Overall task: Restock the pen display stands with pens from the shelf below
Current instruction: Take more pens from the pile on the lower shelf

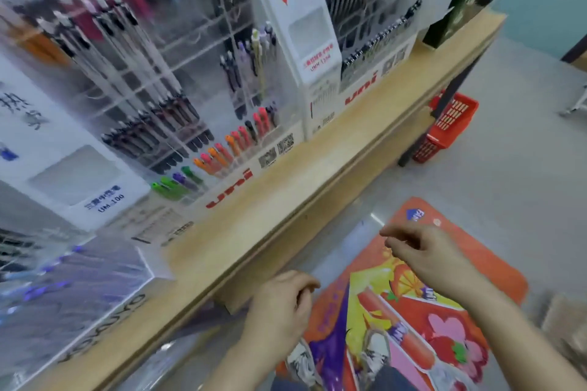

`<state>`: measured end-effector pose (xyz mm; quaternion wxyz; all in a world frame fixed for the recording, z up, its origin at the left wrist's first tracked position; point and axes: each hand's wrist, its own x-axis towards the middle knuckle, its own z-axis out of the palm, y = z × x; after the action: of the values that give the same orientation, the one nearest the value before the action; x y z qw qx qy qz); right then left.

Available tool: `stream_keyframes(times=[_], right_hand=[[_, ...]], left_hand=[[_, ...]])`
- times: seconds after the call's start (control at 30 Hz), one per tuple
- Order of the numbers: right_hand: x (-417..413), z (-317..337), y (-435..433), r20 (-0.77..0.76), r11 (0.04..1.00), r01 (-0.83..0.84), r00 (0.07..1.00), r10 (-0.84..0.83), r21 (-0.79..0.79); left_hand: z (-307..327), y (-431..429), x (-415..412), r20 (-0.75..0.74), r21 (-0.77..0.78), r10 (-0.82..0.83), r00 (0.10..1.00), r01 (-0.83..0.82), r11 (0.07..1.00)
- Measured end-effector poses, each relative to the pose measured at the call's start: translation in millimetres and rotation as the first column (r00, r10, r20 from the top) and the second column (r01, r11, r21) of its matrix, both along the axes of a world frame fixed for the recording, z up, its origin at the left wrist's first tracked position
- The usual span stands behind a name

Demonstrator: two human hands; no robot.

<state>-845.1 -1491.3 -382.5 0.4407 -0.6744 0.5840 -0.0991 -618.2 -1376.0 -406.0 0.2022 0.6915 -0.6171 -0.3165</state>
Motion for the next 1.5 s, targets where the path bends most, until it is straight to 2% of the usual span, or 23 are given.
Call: stream_keyframes(times=[0.1,0.2,0.27,0.33,0.4,0.47,0.53,0.57,0.63,0.73,0.9,1.03,1.17,1.27,1.43,1.5], right_hand=[[4,-90,-6,0.007,0.999,-0.018,1.0,0.018,-0.042],[20,-185,-19,0.009,0.998,-0.025,1.0,0.025,-0.06],[38,-242,-33,0.022,0.995,-0.051,0.998,0.052,-0.081],[62,-290,-51,0.009,0.986,-0.1,0.995,0.102,-0.131],[87,-328,-71,-0.023,0.963,-0.155,0.988,0.154,-0.222],[114,-355,-88,-0.098,0.935,-0.189,0.981,0.167,-0.3],[144,-373,-97,-0.148,0.894,-0.252,0.966,0.211,-0.369],[160,-380,-98,-0.155,0.863,-0.295,0.955,0.253,-0.409],[191,-390,-98,-0.166,0.796,-0.356,0.934,0.316,-0.489],[231,-395,-94,-0.247,0.742,-0.397,0.917,0.312,-0.54],[263,-394,-100,-0.428,0.729,-0.523,0.837,0.341,-0.442],[256,-374,-115,-0.444,0.717,-0.562,0.811,0.381,-0.413],[257,-368,-119,-0.436,0.755,-0.528,0.827,0.354,-0.389],[263,-368,-130,-0.46,0.761,-0.548,0.807,0.371,-0.347],[274,-356,-134,-0.532,0.772,-0.559,0.771,0.35,-0.302],[276,-346,-135,-0.541,0.739,-0.615,0.734,0.411,-0.273]], left_hand=[[-87,-10,-4,0.026,-0.01,0.029,0.999,-0.029,1.0],[-184,-30,6,0.114,-0.037,0.132,0.985,-0.129,0.991],[-241,-50,19,0.224,-0.163,0.186,0.957,-0.151,0.975],[-286,-71,34,0.393,-0.378,0.272,0.878,-0.115,0.919],[-317,-89,52,0.457,-0.533,0.401,0.794,-0.117,0.838],[-347,-104,76,0.478,-0.603,0.531,0.7,-0.179,0.777],[-370,-114,105,0.467,-0.573,0.657,0.591,-0.364,0.735],[-376,-117,118,0.451,-0.518,0.704,0.548,-0.482,0.707],[-382,-119,138,0.382,-0.369,0.759,0.527,-0.666,0.648],[-386,-121,155,0.33,-0.239,0.786,0.522,-0.76,0.605],[-384,-139,163,0.417,-0.251,0.699,0.581,-0.666,0.703],[-387,-147,178,0.276,-0.259,0.722,0.634,-0.675,0.691],[-377,-150,180,0.252,-0.162,0.673,0.695,-0.656,0.737],[-372,-155,179,0.283,-0.143,0.677,0.679,-0.669,0.73],[-365,-169,170,0.081,-0.111,0.757,0.648,-0.749,0.653],[-364,-172,167,0.119,-0.139,0.767,0.631,-0.754,0.642]])
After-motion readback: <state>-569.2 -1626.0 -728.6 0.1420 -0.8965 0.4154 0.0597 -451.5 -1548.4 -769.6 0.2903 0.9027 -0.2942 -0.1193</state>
